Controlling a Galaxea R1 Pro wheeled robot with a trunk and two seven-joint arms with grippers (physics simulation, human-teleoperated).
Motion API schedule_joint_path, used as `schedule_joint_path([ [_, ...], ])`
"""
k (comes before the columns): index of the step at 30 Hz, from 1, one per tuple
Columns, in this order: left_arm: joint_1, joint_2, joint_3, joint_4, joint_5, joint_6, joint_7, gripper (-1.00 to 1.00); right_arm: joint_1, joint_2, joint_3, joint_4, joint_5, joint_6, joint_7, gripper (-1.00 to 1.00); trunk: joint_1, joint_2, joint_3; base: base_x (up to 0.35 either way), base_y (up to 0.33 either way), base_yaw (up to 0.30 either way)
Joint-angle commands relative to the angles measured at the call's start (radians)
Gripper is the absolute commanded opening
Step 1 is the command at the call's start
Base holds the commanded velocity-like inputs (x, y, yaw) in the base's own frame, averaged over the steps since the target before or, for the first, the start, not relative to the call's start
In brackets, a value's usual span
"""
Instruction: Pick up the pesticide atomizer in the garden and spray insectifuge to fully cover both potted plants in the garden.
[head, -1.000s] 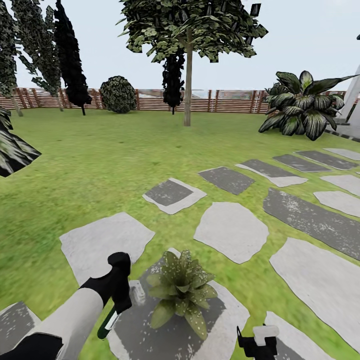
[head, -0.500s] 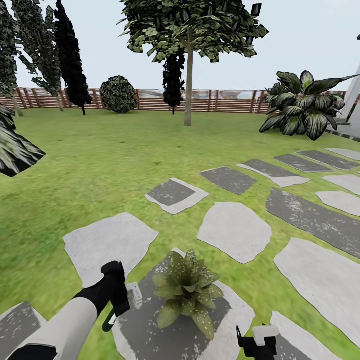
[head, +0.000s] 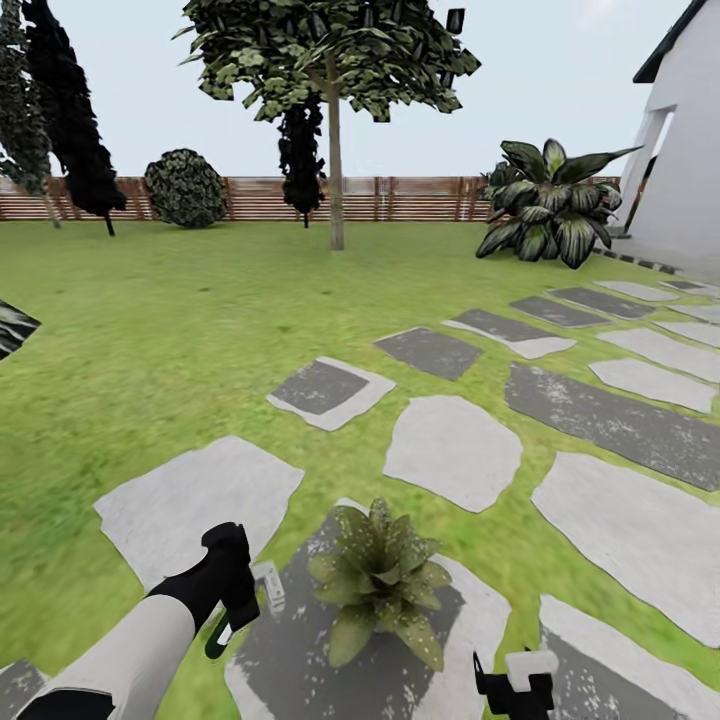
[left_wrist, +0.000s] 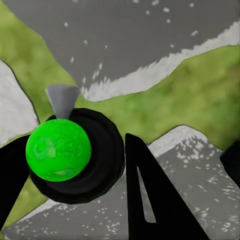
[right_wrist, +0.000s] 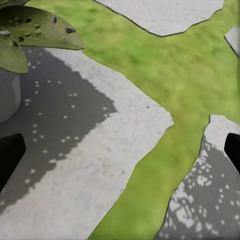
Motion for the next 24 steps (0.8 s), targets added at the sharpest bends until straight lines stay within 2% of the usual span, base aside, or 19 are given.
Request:
schedule_joint_path([
  [1, 0.000, 0.000, -0.002, -0.002, -0.001, 0.009, -0.005, -1.00, -0.001, 0.000, -0.005, 0.001, 0.010, -0.003, -0.006, 1.00, 0.000, 0.000, -0.001, 0.146, 0.304, -0.299],
  [5, 0.000, 0.000, -0.002, -0.009, -0.001, 0.009, -0.005, -1.00, -0.001, 0.000, -0.005, 0.000, 0.010, -0.003, -0.006, 1.00, 0.000, 0.000, -0.001, 0.113, 0.234, -0.280],
  [18, 0.000, -0.001, 0.002, -0.008, 0.001, 0.002, -0.006, -1.00, -0.001, -0.004, -0.006, 0.000, 0.009, -0.004, -0.007, 1.00, 0.000, 0.000, -0.001, 0.003, 0.006, -0.012],
  [21, 0.001, 0.004, -0.004, -0.001, 0.003, -0.081, -0.030, -1.00, -0.001, -0.004, -0.006, 0.000, 0.010, -0.004, -0.007, 1.00, 0.000, 0.000, -0.001, 0.000, 0.000, 0.000],
  [24, -0.010, 0.008, -0.009, -0.016, -0.008, -0.117, -0.123, -1.00, -0.001, -0.004, -0.006, 0.000, 0.010, -0.004, -0.007, 1.00, 0.000, 0.000, -0.001, 0.000, 0.000, 0.000],
])
